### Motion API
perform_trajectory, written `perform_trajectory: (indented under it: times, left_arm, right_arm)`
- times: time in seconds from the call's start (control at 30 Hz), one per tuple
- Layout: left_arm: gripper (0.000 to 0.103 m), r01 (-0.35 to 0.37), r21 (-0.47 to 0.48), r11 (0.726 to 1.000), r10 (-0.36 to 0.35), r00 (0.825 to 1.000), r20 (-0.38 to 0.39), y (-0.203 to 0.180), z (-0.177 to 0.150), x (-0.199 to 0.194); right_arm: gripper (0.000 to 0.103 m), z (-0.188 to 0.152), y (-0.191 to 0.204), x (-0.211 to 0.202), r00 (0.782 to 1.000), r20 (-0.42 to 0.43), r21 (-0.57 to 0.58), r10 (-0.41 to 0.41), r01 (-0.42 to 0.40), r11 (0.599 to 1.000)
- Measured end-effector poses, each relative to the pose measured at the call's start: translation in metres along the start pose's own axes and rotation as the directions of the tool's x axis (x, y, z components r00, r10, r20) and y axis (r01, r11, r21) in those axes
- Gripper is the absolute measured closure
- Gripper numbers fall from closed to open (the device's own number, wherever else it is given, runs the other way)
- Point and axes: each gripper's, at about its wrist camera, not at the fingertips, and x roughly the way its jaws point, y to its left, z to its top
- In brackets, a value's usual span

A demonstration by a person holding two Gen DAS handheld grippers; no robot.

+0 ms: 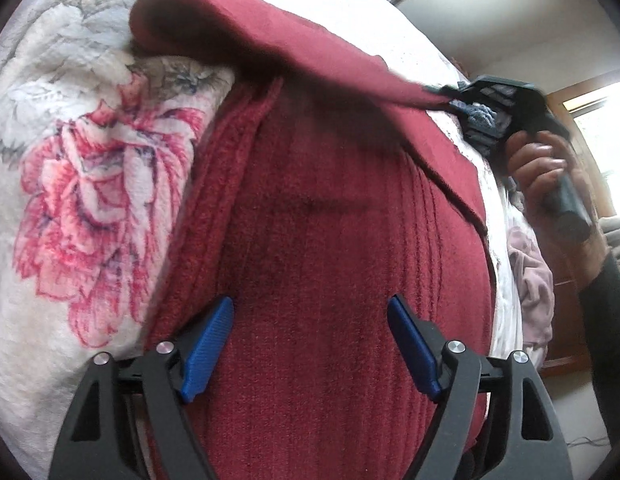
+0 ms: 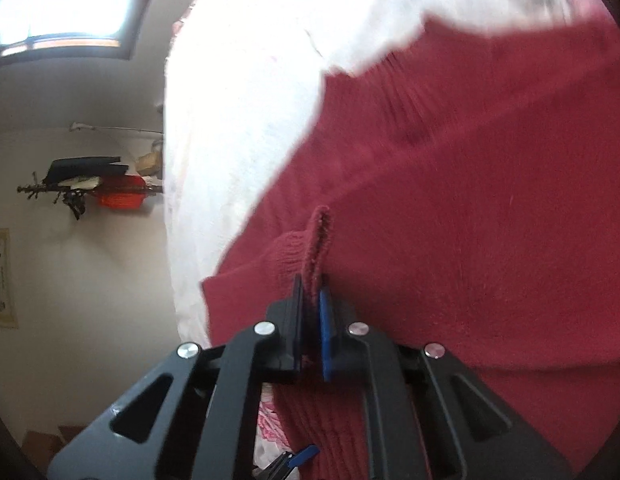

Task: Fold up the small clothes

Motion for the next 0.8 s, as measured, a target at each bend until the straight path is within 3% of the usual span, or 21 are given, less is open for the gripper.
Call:
perform_trajectory:
  times: [0.23, 0.43, 0.63, 0.8]
  left_arm:
    - [0.024, -0.026, -0.008, 1.0, 0.026, 0.999, -0.034, -0.006, 0.01, 0.005]
    - [0.024, -0.044, -0.008, 0.999, 0.044, 0.998, -0.036, -0.011, 0.009, 0.009]
    - [0.024, -0.072, 0.004, 0.997, 0.072, 0.996, -0.045, -0.021, 0.014, 0.004]
    - [0.024, -0.069, 0.012, 0.998, 0.069, 0.998, 0.0, -0.026, 0.033, -0.011]
  right_arm:
    - [0.098, 0.013, 0.022, -0.111, 0.983, 0.182, -0.072, 0.005, 0.008, 0.997]
    - [0.098, 0.012, -0.013, -0.191, 0.951, 0.307, -0.059, -0.036, 0.056, 0.997]
    - [0.098, 0.006, -0.076, -0.196, 0.941, 0.33, 0.02, -0.081, 0.079, 0.997]
    - [0.098, 0.004, -0.132, -0.177, 0.946, 0.304, 0.084, -0.113, 0.092, 0.992]
